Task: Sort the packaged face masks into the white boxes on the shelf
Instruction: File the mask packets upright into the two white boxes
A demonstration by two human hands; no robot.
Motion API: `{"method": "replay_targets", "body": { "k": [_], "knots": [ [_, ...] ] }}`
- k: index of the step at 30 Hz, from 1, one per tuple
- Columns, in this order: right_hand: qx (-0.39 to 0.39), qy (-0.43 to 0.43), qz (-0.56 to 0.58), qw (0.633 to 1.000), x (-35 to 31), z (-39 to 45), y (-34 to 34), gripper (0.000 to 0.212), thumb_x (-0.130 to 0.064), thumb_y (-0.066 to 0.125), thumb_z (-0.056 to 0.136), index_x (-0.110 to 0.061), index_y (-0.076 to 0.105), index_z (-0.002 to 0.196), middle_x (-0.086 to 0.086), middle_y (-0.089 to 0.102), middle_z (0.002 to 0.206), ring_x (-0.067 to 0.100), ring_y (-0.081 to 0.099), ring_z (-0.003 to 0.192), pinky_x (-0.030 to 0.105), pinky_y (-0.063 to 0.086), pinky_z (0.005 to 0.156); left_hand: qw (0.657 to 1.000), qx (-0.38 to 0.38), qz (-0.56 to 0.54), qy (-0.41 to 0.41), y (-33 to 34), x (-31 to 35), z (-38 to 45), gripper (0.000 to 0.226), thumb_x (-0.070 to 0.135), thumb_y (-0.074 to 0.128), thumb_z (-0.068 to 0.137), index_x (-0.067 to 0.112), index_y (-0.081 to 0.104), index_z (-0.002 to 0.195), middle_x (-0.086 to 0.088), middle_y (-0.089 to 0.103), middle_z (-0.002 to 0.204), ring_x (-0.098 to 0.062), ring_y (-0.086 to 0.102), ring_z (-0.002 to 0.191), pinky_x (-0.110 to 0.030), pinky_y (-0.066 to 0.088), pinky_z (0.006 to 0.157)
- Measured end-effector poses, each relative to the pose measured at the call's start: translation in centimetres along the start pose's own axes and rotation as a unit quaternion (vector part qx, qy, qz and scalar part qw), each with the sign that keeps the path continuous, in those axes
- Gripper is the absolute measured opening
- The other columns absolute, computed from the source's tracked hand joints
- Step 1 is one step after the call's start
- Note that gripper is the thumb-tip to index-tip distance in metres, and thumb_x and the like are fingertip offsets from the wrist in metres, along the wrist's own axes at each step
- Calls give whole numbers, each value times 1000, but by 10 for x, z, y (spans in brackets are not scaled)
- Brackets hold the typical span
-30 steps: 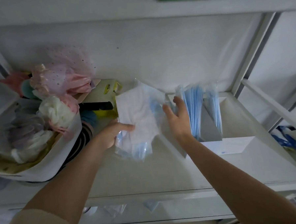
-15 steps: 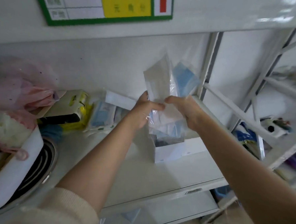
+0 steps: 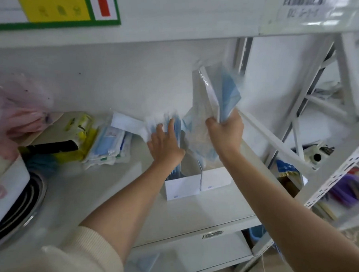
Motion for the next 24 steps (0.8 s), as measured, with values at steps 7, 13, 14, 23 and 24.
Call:
{"method": "replay_targets", "body": {
  "k": [7,13,14,23,24],
  "knots": [
    [-80,-24,-72,994,2,-15,44,39,-15,57,73,-18,53,111,-5,64,85,18,63,74,28,55,63,994,59,-97,2,-25,-30,9,69,3,52,83,30,24,140,-10,58,106,-32,60,82,-35,45,59],
    [-63,-75,-176,979,10,-17,80,54,-8,52,80,-20,39,130,4,57,116,28,58,97,32,43,64,998,23,-50,40,-16,-36,7,22,9,52,85,6,66,102,-16,57,113,-34,62,95,-29,46,73],
    [-50,-78,-180,979,11,-16,82,56,-7,53,80,-21,37,132,4,56,116,28,57,99,31,41,64,997,22,-51,48,-15,-35,5,23,11,52,85,6,66,103,-16,57,114,-35,62,96,-32,49,76],
    [-234,-34,-326,915,68,-50,121,41,-21,52,87,-15,33,124,10,47,124,36,56,101,38,42,66,985,108,-2,135,-24,-45,-2,20,22,55,84,13,71,93,-7,65,98,-28,55,99,-30,39,61],
    [-233,-4,-333,913,73,-48,117,39,-22,51,89,-13,34,123,12,49,125,37,56,103,40,42,70,981,113,-5,159,-25,-47,-3,22,20,55,84,13,71,96,-8,64,97,-29,54,98,-31,40,64]
  ]
}}
Point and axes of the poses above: each hand's wrist, its own z-axis towards the middle knuckle, its own y-axis out of the palm, x = y × z, the point moved 6 cm from there along z, towards the middle knuckle
